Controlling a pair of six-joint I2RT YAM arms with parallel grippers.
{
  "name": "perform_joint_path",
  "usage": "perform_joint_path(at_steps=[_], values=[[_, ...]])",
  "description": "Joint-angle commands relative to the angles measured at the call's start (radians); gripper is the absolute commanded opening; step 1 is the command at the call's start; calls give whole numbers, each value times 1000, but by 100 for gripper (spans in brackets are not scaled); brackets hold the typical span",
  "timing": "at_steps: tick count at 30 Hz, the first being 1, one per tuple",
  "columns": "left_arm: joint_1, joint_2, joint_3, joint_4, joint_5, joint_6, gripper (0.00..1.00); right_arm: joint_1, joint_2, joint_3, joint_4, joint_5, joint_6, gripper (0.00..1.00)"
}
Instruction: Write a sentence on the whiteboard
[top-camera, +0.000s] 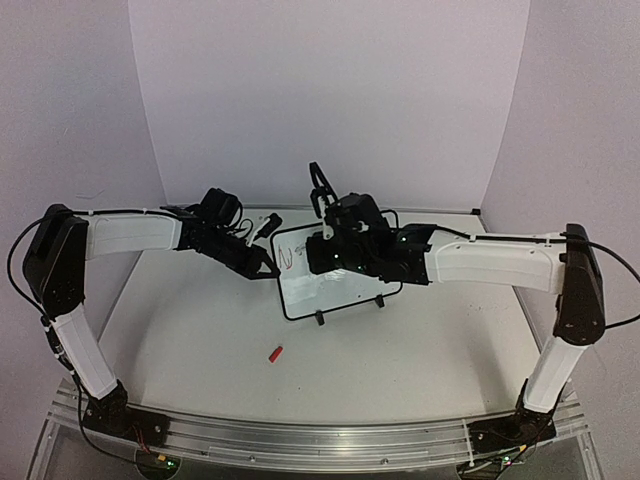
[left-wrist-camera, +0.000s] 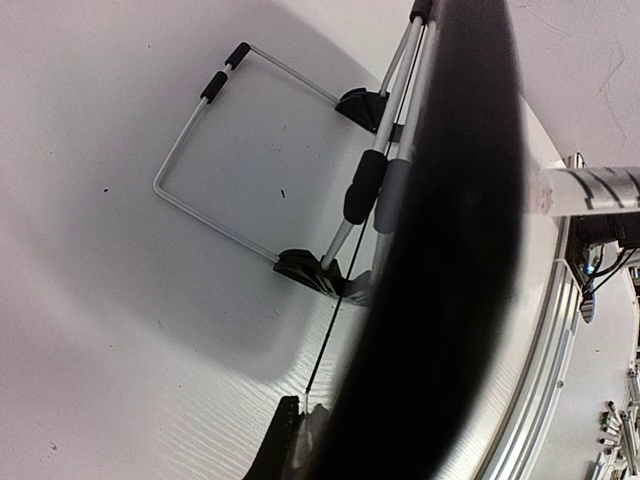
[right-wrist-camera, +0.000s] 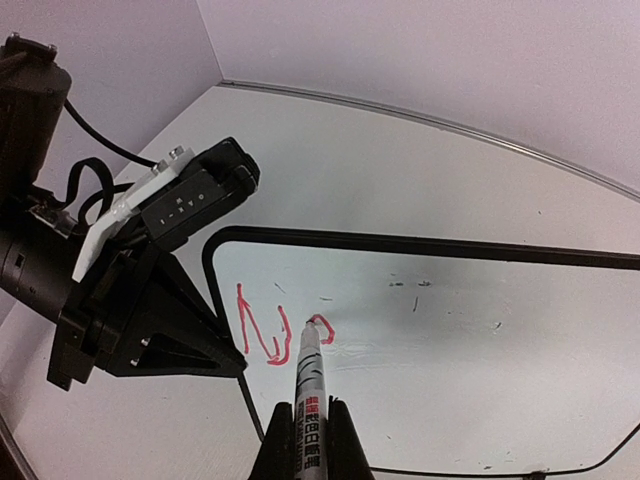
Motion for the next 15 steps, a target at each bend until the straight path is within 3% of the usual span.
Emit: perform_joint_path(at_steps=[1,15], values=[[-9,-13,39,-27,-20,22,0,-7,16,-4,10,-3,19,0],[-10,-8,39,-26,-18,22,0,-7,-4,-68,5,21,44,0]])
